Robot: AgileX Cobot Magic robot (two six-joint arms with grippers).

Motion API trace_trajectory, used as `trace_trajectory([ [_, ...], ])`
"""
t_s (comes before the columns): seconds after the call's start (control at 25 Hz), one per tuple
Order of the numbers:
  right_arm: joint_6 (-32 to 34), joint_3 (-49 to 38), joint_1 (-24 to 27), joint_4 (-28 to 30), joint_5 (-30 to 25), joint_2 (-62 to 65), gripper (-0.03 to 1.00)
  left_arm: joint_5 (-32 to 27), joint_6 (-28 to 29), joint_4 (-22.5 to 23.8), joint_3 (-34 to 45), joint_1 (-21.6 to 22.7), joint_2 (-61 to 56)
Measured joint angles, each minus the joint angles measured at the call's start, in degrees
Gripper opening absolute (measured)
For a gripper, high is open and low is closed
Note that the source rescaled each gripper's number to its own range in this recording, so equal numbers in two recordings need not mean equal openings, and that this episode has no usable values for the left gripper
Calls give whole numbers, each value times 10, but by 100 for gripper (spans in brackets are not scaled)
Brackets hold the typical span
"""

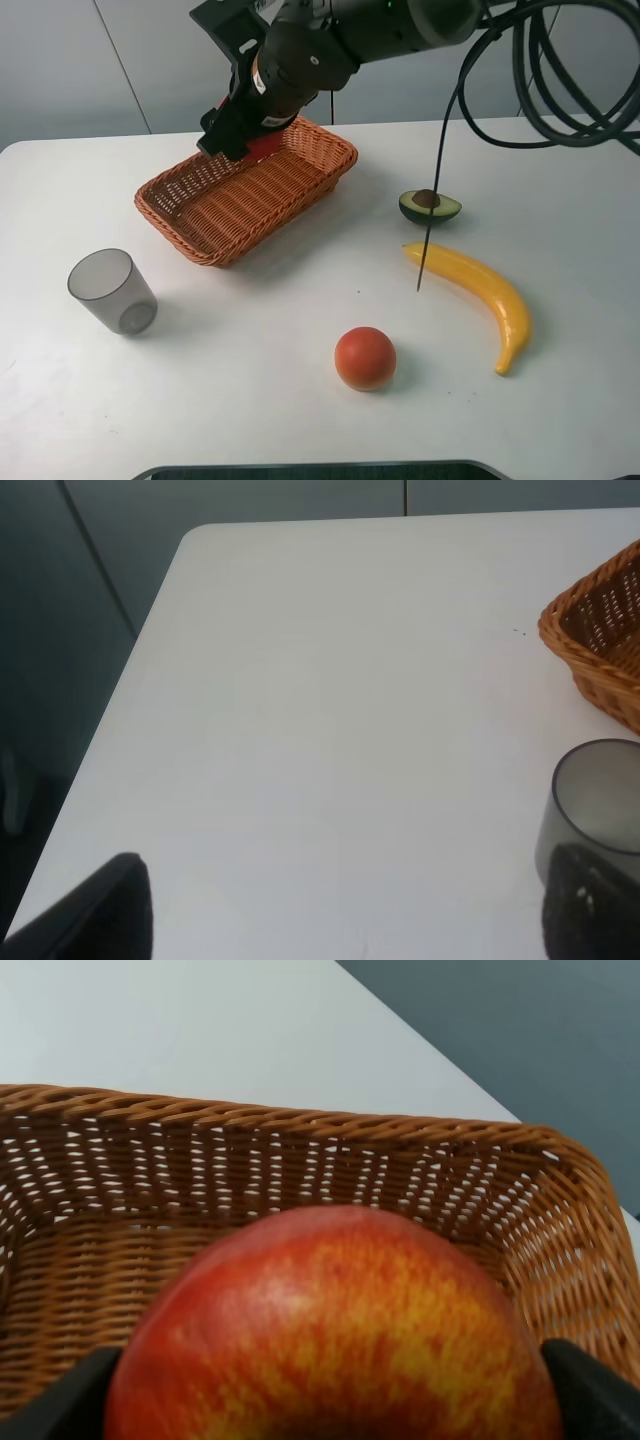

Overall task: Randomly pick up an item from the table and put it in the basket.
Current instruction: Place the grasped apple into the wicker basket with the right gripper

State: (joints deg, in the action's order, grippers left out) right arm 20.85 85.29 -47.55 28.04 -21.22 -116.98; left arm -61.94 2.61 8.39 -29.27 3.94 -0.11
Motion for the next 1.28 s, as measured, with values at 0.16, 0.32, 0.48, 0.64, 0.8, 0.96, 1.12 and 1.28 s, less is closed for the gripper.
trace_trajectory([
  [0.16, 0, 0, 3, 13, 36, -27, 9, 0, 0, 0, 0, 0, 0],
  [0.32, 0, 0, 3, 13, 50, -50, 9, 0, 0, 0, 0, 0, 0],
  [0.48, 3, 0, 3, 13, 51, -62, 9, 0, 0, 0, 0, 0, 0],
  [0.64, 5, 0, 3, 13, 51, -66, 16, 0, 0, 0, 0, 0, 0],
  [0.8, 5, 1, 6, 14, 55, -67, 94, 0, 0, 0, 0, 0, 0],
  [0.96, 5, 1, 7, 14, 55, -66, 99, 0, 0, 0, 0, 0, 0],
  [1.12, 5, 1, 7, 16, 55, -57, 99, 0, 0, 0, 0, 0, 0],
  [1.28, 9, 1, 7, 15, 36, -37, 99, 0, 0, 0, 0, 0, 0],
])
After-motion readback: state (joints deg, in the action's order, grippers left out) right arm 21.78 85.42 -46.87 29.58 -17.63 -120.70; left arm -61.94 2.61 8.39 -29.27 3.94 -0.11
